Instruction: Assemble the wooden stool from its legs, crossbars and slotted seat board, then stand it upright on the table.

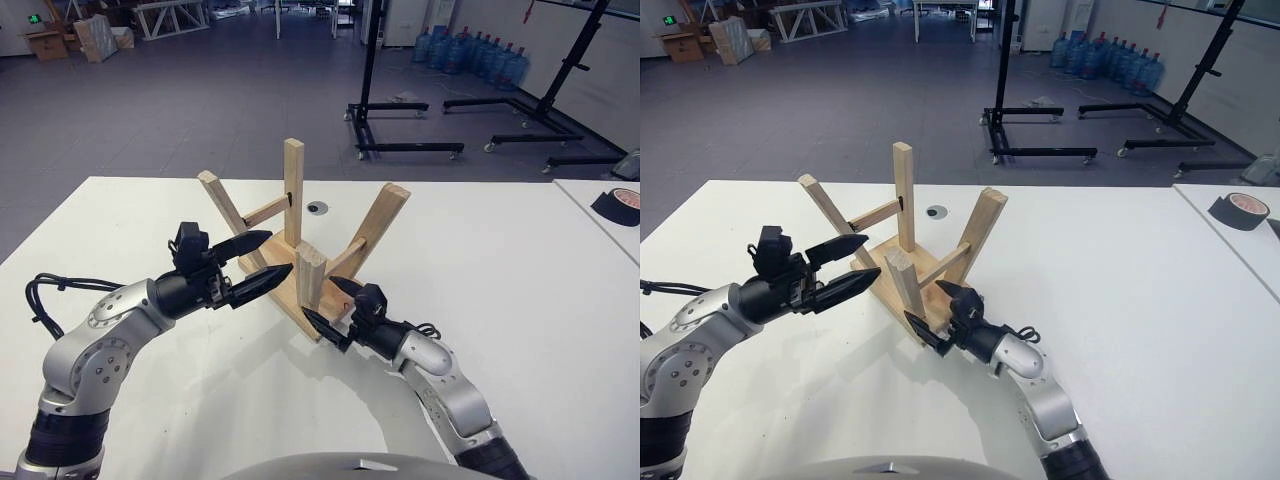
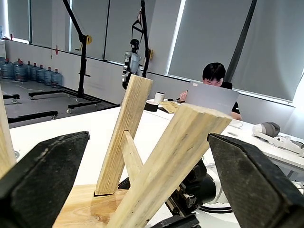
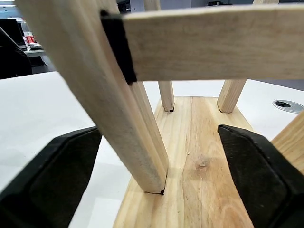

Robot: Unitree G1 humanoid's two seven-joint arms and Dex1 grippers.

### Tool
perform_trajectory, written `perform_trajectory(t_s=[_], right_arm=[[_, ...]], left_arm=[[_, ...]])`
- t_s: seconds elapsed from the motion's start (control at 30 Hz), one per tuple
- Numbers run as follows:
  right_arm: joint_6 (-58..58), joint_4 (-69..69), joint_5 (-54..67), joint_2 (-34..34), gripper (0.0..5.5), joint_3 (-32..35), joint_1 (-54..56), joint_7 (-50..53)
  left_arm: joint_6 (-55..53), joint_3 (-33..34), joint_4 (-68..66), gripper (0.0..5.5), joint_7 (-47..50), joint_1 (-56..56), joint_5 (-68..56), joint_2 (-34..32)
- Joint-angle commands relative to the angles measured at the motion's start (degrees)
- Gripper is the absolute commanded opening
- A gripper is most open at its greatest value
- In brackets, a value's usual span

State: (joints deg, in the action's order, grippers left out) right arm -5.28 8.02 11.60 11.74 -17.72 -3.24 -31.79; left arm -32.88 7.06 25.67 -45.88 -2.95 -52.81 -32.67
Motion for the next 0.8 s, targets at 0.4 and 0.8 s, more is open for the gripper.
perform_trajectory(t_s=[0.4,0.8], right_arm=[[-2.91,-2.25,4.12,0.62,1.84,2.68,2.56,-6.14],[-17.06,5.14,17.86,7.82,1.14,9.95,2.8,-14.33]], left_arm=[[2.48,-1.59,-2.08,4.55,-0.82,0.58,5.18,2.44],[3.46,-0.94,-0.34,4.55,0.36,3.19,6.01,4.05]])
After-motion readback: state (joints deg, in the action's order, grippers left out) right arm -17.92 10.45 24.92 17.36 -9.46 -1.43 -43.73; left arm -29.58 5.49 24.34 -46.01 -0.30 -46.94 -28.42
